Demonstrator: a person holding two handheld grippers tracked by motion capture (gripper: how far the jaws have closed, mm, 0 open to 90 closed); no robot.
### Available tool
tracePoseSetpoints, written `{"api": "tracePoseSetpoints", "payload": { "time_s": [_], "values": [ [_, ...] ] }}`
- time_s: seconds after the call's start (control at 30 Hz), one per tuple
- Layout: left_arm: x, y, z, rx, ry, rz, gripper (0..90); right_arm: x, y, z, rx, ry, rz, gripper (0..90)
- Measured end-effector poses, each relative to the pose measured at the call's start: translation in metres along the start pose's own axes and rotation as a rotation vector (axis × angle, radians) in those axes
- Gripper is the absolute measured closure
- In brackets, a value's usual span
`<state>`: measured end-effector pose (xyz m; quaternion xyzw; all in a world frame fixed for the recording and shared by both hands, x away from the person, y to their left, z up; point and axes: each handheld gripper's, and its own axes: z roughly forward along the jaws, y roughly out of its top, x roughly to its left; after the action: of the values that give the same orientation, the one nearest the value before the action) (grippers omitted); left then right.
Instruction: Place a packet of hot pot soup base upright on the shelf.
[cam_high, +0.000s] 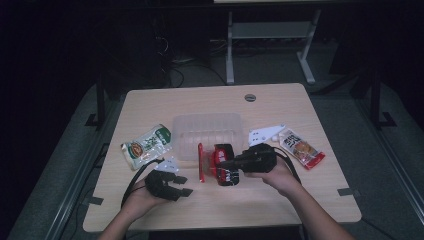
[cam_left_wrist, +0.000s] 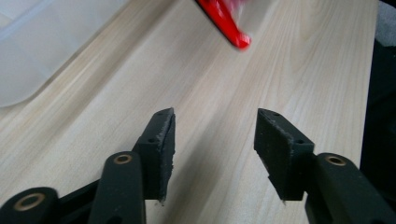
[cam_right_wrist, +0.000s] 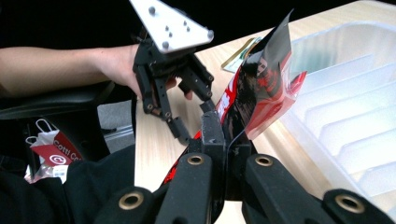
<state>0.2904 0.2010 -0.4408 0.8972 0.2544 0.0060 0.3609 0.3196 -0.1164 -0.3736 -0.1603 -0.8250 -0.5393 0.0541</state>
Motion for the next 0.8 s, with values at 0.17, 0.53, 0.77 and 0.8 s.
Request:
{"api": "tracePoseSetpoints", "payload": {
  "time_s": [0.17,0.53,0.77,0.8],
  "values": [
    [0.000,0.000,0.001,0.003,0.004,0.002,44.0,-0.003,0.005,-0.007,-0.015,-0.022,-0.012,90.0],
    [0.001,0.000,0.001,0.001,0.008,0.009,42.1,-0.020,0.025,-0.028,-0.041,-0.114,-0.023,90.0],
    [0.002,-0.001,0.002,0.004,0.009,0.005,42.1,-0.033,0.036,-0.037,-0.065,-0.154,-0.021,90.0],
    [0.001,-0.001,0.002,0.006,0.007,0.000,42.1,-0.037,0.039,-0.038,-0.068,-0.161,-0.021,90.0]
  ]
}}
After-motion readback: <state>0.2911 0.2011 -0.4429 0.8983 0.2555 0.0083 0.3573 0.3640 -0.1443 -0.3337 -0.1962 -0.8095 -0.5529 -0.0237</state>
